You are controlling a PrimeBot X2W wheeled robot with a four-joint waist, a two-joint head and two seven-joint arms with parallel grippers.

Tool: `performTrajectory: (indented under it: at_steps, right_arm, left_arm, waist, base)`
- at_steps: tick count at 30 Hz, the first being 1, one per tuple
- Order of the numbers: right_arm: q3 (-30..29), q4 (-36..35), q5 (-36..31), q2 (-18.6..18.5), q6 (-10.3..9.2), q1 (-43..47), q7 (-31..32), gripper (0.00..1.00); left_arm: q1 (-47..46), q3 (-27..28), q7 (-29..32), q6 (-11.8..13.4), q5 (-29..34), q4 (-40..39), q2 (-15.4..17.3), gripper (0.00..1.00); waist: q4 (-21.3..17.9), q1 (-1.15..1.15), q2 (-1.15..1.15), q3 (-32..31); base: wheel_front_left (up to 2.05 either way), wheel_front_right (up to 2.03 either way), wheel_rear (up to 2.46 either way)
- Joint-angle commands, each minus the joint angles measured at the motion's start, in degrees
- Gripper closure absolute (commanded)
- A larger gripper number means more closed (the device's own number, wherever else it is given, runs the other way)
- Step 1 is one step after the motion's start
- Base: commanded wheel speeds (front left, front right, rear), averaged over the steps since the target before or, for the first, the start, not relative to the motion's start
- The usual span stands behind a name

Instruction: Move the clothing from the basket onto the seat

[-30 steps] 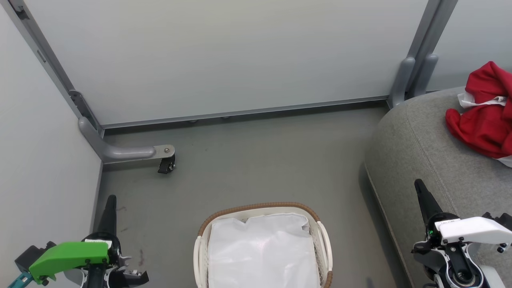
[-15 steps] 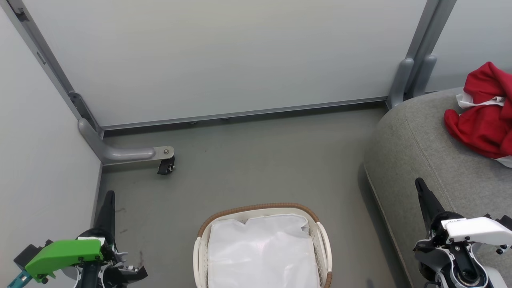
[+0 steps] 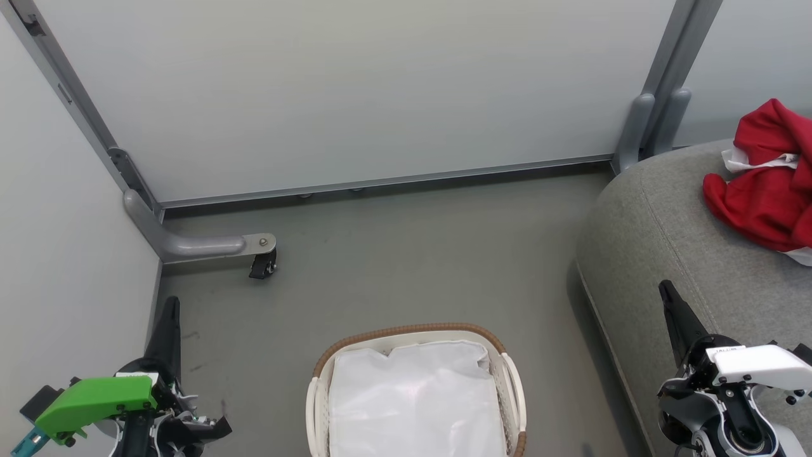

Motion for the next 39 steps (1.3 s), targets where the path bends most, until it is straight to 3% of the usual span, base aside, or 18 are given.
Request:
performTrajectory:
  at_steps: [1,39]
  right_arm:
    - [-0.1,-0.2,0.2,-0.3,0.0,0.6,0.2,1.0]
    - [-0.1,-0.2,0.2,-0.3,0.0,0.6,0.2,1.0]
  left_arm:
    - [-0.6,0.1,0.2,-0.3,-0.2,-0.1,0.4,1.0]
    - [-0.6,0.1,0.2,-0.3,-0.2,-0.1,0.4,1.0]
  waist:
    - [0.0,0.0,0.0,0.0]
    - [0.0,0.0,0.0,0.0]
  base:
    - [0.0,0.0,0.0]
    - [0.0,0.0,0.0]
